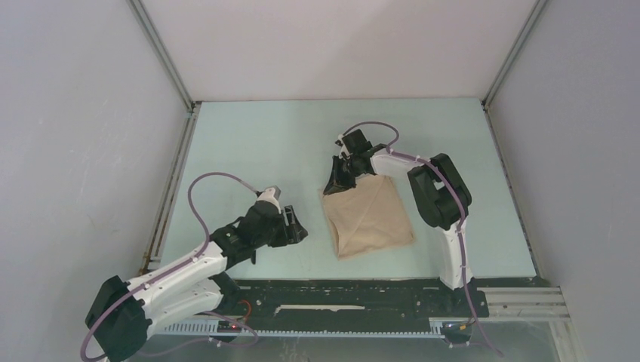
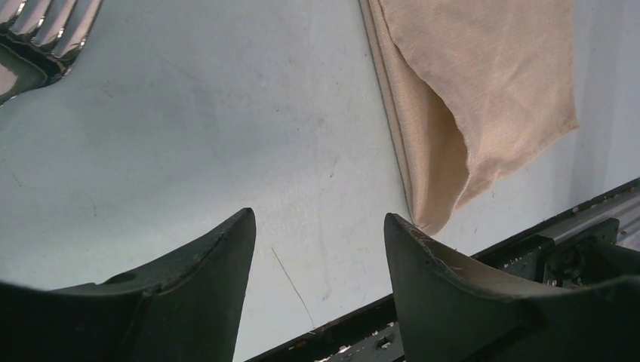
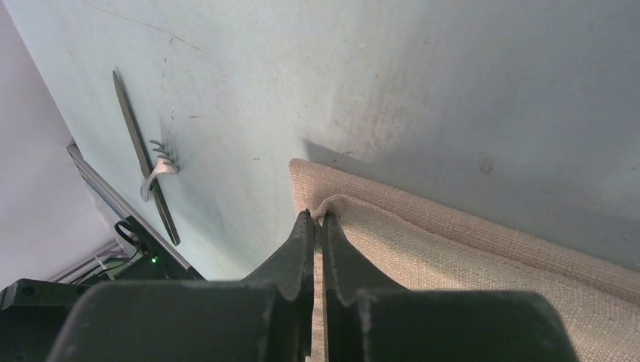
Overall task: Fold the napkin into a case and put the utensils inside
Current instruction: Fold the top corner of the square-folded napkin at the center of the board.
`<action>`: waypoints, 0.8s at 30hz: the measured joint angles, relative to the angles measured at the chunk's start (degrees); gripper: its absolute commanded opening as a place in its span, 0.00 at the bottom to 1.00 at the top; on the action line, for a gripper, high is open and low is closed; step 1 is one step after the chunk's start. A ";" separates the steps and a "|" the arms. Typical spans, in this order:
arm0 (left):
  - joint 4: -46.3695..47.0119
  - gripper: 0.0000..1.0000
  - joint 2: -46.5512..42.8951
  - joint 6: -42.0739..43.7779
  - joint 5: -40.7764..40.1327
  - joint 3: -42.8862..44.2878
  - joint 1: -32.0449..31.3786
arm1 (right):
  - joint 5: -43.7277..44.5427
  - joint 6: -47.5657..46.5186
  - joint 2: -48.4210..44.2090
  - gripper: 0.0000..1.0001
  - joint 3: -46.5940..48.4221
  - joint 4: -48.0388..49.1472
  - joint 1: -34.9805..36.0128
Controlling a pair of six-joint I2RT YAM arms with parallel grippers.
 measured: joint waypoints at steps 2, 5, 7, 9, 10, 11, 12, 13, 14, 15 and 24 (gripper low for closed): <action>0.42 0.70 0.28 0.00 0.57 0.00 0.04 | 0.04 -0.02 0.15 0.12 0.00 -0.13 0.00; 1.62 0.70 1.03 0.00 1.25 0.00 0.04 | 0.11 0.02 0.17 0.28 0.11 -0.50 -0.11; 2.36 0.71 2.01 0.02 2.10 0.00 0.04 | -0.07 0.04 0.17 0.41 0.57 -0.85 -0.35; 2.80 0.71 3.28 0.04 2.91 0.02 0.07 | -0.22 0.17 0.17 0.53 1.16 -1.20 -0.50; 2.91 0.71 3.87 0.07 3.43 0.04 0.09 | -0.17 0.13 0.09 0.57 1.36 -1.38 -0.57; 2.91 0.72 4.68 0.07 4.02 0.33 0.17 | -0.11 -0.09 -0.24 0.58 1.38 -1.73 -0.74; 2.93 0.72 5.64 0.09 4.74 0.90 0.37 | -0.11 0.00 -0.76 0.61 1.29 -2.16 -0.85; 3.08 0.72 6.88 0.07 5.66 1.86 0.72 | -0.26 -0.15 -1.75 0.64 0.76 -2.19 -1.07; 3.52 0.70 8.44 0.07 6.69 3.10 1.18 | -0.46 -0.22 -3.13 0.66 0.00 -2.21 -1.46; 3.91 0.68 10.12 0.07 7.87 4.63 1.68 | -0.76 -0.26 -5.16 0.67 -1.33 -1.90 -2.12; 13.75 0.32 36.28 -1.88 18.67 25.92 4.46 | -10.99 -0.20 -14.14 0.70 -12.37 8.79 -18.49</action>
